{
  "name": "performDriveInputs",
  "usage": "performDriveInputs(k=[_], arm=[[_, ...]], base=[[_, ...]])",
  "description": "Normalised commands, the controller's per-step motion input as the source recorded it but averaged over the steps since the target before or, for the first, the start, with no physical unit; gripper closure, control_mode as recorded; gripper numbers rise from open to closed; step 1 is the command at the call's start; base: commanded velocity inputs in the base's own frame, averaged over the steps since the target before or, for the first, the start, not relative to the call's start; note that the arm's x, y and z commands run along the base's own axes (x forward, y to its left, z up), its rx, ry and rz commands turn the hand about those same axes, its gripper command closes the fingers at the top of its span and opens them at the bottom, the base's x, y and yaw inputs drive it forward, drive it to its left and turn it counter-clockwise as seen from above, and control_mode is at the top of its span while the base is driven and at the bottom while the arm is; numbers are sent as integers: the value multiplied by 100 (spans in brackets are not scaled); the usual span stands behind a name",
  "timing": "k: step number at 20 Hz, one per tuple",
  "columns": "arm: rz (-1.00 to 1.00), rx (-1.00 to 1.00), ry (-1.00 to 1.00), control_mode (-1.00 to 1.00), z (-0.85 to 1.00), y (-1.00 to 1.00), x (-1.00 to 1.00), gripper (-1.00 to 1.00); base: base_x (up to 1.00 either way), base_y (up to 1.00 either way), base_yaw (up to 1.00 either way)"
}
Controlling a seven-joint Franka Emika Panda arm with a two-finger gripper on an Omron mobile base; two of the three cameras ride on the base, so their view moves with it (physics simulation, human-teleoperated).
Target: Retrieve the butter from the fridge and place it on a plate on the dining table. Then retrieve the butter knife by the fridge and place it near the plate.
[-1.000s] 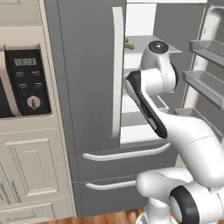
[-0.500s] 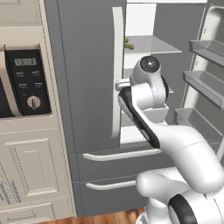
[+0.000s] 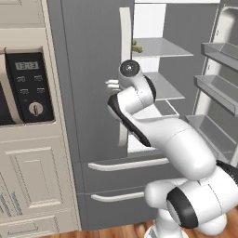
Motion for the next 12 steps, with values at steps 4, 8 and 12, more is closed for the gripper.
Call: performDriveInputs(k=[4,8,12], arm=[[0,1,1,-100,0,1,0,-100],[3,8,-7,-100,-9,11,17,-100],[4,1,-10,-100,0,0,18,-100]], base=[[0,0,0],[0,0,0],[0,0,0]])
